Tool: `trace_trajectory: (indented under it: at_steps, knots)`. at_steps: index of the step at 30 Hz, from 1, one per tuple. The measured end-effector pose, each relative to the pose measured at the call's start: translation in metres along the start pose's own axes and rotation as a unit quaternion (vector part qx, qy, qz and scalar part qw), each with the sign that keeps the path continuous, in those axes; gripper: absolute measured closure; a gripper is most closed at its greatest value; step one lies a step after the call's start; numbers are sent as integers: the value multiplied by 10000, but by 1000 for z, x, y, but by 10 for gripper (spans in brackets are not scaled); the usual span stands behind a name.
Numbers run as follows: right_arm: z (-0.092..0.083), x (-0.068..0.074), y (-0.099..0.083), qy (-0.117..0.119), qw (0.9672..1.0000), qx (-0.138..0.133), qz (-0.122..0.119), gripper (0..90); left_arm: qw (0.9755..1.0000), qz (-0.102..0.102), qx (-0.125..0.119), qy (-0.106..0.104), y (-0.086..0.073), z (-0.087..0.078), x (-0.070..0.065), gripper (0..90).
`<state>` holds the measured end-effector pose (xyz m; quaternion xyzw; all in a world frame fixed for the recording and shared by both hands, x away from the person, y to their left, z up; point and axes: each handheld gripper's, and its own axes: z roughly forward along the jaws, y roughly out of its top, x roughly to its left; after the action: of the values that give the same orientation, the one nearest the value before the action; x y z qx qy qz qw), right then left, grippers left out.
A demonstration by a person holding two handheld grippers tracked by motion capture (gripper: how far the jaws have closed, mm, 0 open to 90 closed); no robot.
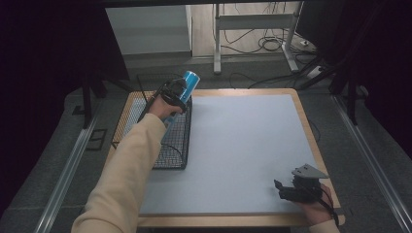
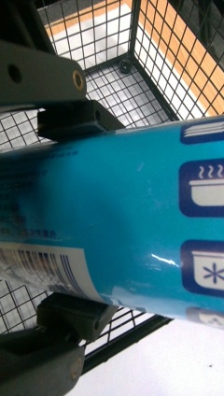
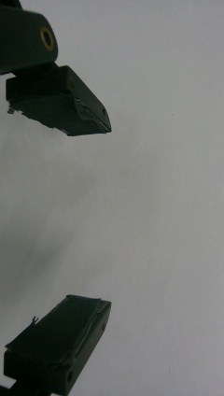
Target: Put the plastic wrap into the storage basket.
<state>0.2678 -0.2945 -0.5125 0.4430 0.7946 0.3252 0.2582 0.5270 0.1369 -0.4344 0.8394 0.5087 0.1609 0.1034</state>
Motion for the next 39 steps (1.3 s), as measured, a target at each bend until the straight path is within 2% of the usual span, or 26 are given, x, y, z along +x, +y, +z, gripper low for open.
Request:
trace_trajectory:
  at_steps: [7,9,10,17,21,26,29,34,37,39]
  knots:
    - [0,0,0,15,10000,11,-1,130,10000,-14,16,53,-1,3,1,310]
    - [0,0,0,13,10000,5,-7,130,10000,-23,29,-11,-1,3,2,277]
    - [0,0,0,12,10000,2,-8,130,9998,-45,43,-184,-1,2,3,239]
    - [0,-2,-1,20,10000,39,19,130,9994,-212,-76,-279,-7,-12,3,149]
    - [0,-1,0,1,10000,32,10,130,9975,-412,-345,-459,-17,-24,3,111]
    - [-1,-1,0,-38,10000,18,22,130,9956,-322,-643,-604,-33,-42,-4,106]
    - [-1,0,0,-45,10000,17,14,130,9927,-309,-914,-720,-43,-54,-11,114]
    - [-2,1,1,-29,10000,7,-6,130,9887,20,-1233,-855,-60,-75,-33,120]
    - [-2,2,1,-36,10000,-19,-23,130,9842,276,-1477,-932,-69,-89,-50,124]
    - [-2,2,1,-36,10000,-17,-28,130,9797,414,-1608,-1126,-75,-97,-63,124]
